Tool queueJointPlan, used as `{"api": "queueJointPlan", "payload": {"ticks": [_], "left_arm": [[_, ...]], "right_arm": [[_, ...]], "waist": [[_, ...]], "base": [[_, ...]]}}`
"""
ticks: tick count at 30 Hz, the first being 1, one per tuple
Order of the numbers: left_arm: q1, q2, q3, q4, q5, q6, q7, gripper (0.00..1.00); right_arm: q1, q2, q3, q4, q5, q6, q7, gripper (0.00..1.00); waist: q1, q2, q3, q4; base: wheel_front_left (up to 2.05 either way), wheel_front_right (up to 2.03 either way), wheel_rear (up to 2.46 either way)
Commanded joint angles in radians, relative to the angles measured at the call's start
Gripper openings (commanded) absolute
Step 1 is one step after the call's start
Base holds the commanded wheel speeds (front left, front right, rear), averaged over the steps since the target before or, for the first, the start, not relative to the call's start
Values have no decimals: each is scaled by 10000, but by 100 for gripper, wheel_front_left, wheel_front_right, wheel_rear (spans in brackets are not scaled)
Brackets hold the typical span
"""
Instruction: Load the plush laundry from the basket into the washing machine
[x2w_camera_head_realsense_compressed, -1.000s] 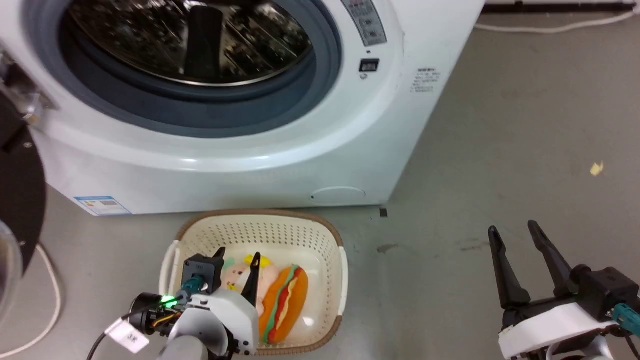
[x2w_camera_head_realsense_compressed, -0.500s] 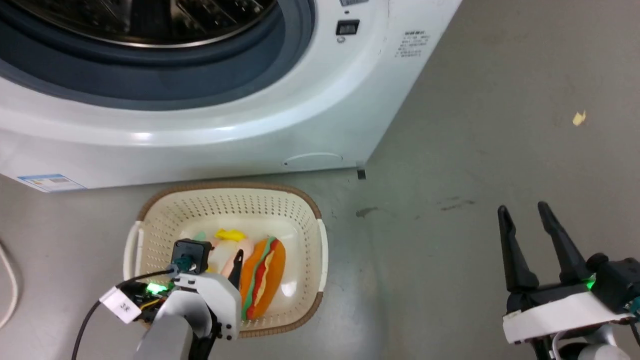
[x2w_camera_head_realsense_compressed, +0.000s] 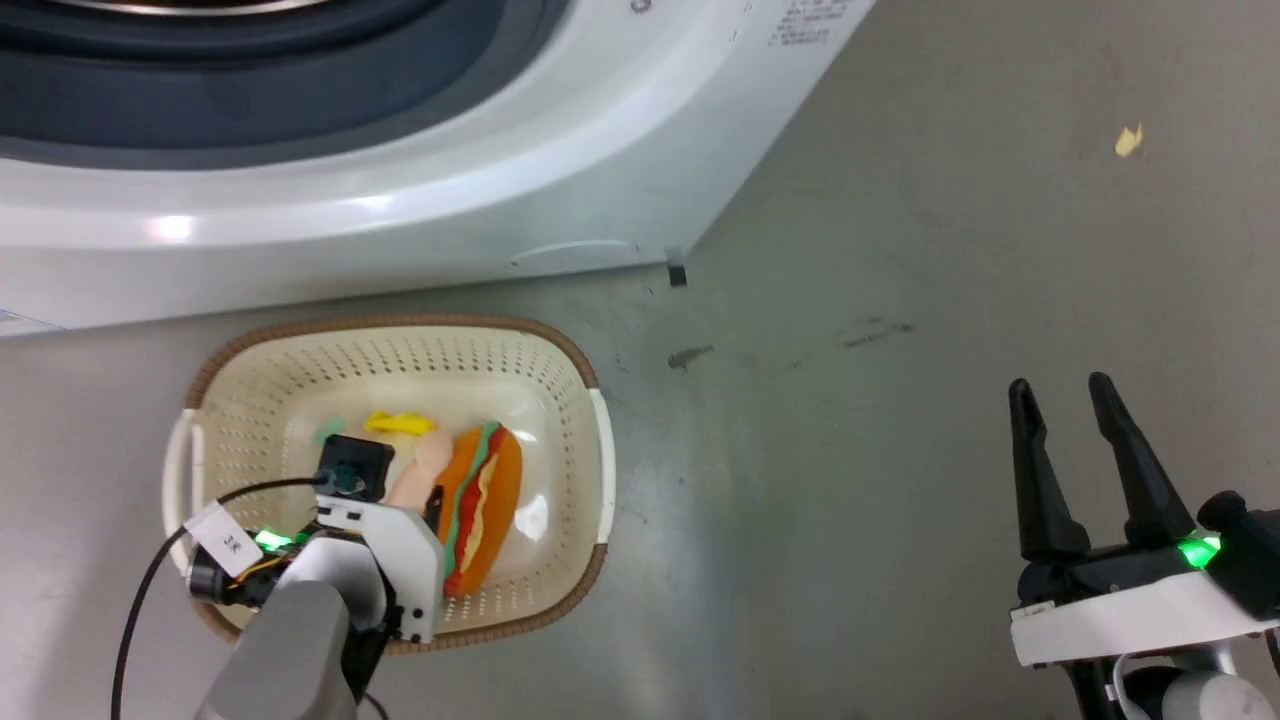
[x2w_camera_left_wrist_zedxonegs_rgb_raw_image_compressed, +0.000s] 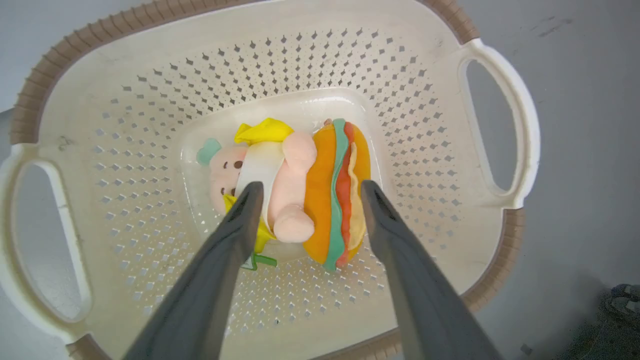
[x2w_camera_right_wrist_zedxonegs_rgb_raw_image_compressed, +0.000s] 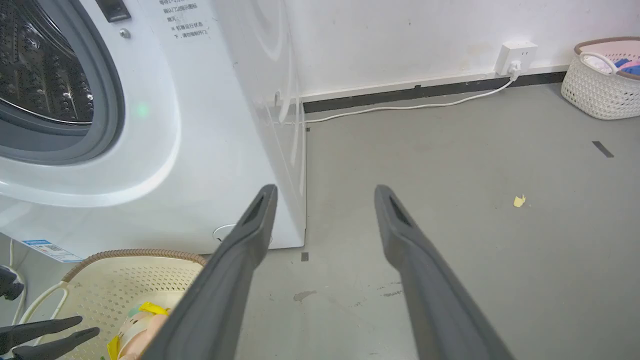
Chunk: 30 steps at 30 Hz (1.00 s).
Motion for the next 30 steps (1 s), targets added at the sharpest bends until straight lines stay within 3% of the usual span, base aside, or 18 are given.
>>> {"api": "queueJointPlan", "payload": {"ticks": [1,10,22,30], "left_arm": [[-215,83,-55,195,-47,37,37,100],[-1102,589,-435,1296,-287,46,357,100],[-2120,839,-953,2297,-523,-67,-15,100],[-2873,1033,-1437,3199,-618,-48,292,100]], "right_arm": [[-167,-12,21,-57,99,44,-106,100],[-347,-14,102,-192,464,50,-314,100],[-558,-16,209,-413,862,56,-543,100],[-693,-17,257,-577,1102,60,-709,100]], "waist": [[-1,0,180,-125],[-1,0,1101,-575],[-1,0,2090,-903],[-1,0,2741,-1161]], "base": [[0,0,0],[0,0,0],[0,0,0],[0,0,0]]}}
